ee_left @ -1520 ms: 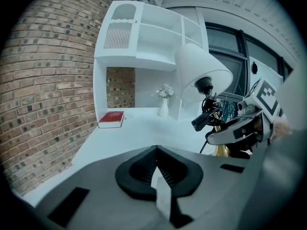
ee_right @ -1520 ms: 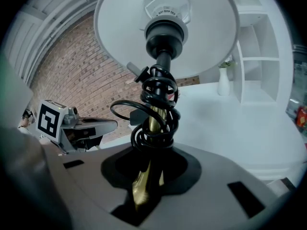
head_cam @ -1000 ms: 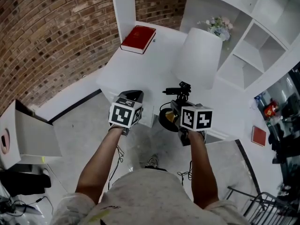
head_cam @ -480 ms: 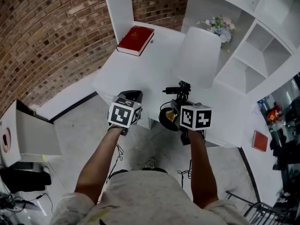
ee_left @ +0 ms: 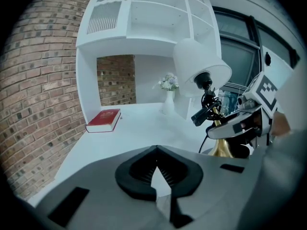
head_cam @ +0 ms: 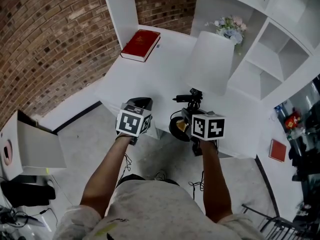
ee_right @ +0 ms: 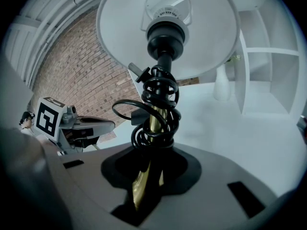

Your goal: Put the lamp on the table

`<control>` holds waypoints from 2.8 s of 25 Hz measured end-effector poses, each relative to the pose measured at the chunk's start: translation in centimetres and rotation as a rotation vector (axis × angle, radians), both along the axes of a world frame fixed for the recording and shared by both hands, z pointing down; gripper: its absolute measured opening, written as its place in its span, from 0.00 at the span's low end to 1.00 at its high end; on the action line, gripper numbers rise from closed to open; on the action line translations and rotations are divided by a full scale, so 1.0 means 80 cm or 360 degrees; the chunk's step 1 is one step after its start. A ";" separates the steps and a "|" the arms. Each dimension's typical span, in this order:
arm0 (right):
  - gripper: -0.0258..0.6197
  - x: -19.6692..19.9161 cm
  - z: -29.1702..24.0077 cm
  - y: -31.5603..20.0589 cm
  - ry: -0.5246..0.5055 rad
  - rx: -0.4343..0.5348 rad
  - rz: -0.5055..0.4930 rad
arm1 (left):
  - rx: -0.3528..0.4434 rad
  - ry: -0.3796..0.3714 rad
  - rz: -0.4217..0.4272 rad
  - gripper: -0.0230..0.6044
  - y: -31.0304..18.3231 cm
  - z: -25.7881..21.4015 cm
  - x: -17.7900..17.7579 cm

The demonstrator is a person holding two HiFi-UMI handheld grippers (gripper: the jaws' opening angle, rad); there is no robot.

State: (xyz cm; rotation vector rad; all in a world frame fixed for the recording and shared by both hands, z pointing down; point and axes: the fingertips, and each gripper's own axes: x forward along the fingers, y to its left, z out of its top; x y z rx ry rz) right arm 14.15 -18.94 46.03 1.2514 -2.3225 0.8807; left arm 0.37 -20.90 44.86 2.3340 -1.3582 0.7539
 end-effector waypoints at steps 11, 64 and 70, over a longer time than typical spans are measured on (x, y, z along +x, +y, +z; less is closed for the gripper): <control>0.18 0.006 -0.002 -0.010 -0.0037 0.0017 0.0029 | 0.0019 -0.0015 0.0038 0.03 -0.005 -0.001 0.005; 0.18 -0.108 0.021 -0.316 0.0180 0.0060 0.0359 | -0.0186 0.0211 0.0446 0.03 -0.331 0.024 -0.087; 0.18 -0.115 0.023 -0.332 0.0189 0.0077 0.0307 | -0.0190 0.0210 0.0404 0.03 -0.338 0.027 -0.096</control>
